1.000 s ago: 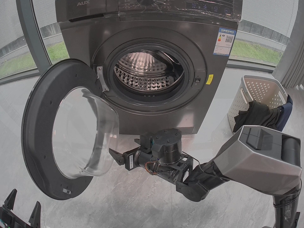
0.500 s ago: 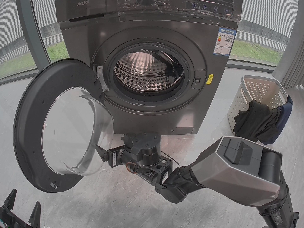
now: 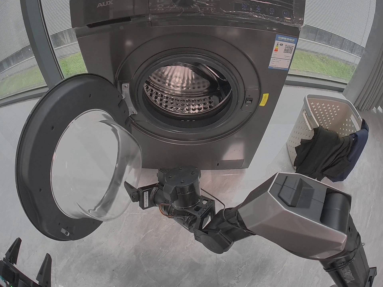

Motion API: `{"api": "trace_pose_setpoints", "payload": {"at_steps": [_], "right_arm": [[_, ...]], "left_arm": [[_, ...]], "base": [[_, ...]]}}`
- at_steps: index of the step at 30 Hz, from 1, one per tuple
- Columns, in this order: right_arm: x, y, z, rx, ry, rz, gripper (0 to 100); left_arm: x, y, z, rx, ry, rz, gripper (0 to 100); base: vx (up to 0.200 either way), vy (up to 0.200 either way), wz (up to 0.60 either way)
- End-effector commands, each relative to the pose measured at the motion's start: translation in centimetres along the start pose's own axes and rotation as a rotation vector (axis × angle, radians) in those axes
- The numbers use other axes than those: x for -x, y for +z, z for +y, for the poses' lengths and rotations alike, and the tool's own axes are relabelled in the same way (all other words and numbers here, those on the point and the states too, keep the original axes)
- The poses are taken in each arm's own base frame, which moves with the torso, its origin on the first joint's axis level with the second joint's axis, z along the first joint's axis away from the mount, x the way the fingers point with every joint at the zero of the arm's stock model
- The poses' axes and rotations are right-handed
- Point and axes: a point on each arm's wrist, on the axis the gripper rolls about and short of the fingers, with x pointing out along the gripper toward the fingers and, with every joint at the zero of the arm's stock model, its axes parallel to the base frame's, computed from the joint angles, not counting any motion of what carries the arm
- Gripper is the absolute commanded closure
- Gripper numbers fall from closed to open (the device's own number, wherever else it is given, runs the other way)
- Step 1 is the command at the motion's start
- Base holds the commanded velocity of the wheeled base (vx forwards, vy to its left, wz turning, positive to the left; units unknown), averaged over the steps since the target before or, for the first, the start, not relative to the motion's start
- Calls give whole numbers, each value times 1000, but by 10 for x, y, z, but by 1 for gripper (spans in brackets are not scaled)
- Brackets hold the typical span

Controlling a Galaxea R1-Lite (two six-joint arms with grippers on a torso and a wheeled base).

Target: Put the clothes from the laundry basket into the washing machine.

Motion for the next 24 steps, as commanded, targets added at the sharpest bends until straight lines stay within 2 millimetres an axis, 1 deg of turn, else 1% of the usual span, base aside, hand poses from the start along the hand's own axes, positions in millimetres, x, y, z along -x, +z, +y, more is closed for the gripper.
{"api": "trace_pose_setpoints", "payload": {"at_steps": [1, 8, 11, 15, 16, 17, 20, 22, 23, 24], "right_arm": [[-11, -10, 6, -1, -1, -15, 0], [-27, -16, 12, -7, -5, -43, 0], [-28, -13, 10, -11, -9, -58, 0], [-24, -6, 6, -16, -22, -59, 0], [-17, 9, 7, -19, -24, -73, 0], [-11, 18, 8, -21, -28, -76, 0], [8, 35, 7, -19, -35, -75, 0], [24, 48, 2, -9, -52, -67, 0], [36, 56, -2, -4, -62, -63, 0], [38, 57, -2, -4, -64, -62, 0]], "left_arm": [[0, -5, 0, 0, 0, 1, 0], [0, -5, 0, 0, 0, 1, 0], [0, -5, 0, 0, 0, 1, 0], [0, -5, 0, 0, 0, -1, 0], [0, -5, 0, 0, 0, 1, 0], [0, -5, 0, 0, 0, 1, 0], [0, -5, 0, 0, 0, 1, 0], [0, -5, 0, 0, 0, 1, 0], [0, -5, 0, 0, 0, 1, 0], [0, -5, 0, 0, 0, 1, 0]], "base": [[0, 0, 0], [0, 0, 0], [0, 0, 0], [0, 0, 0], [0, 0, 0], [0, 0, 0], [0, 0, 0], [0, 0, 0], [0, 0, 0], [0, 0, 0]]}}
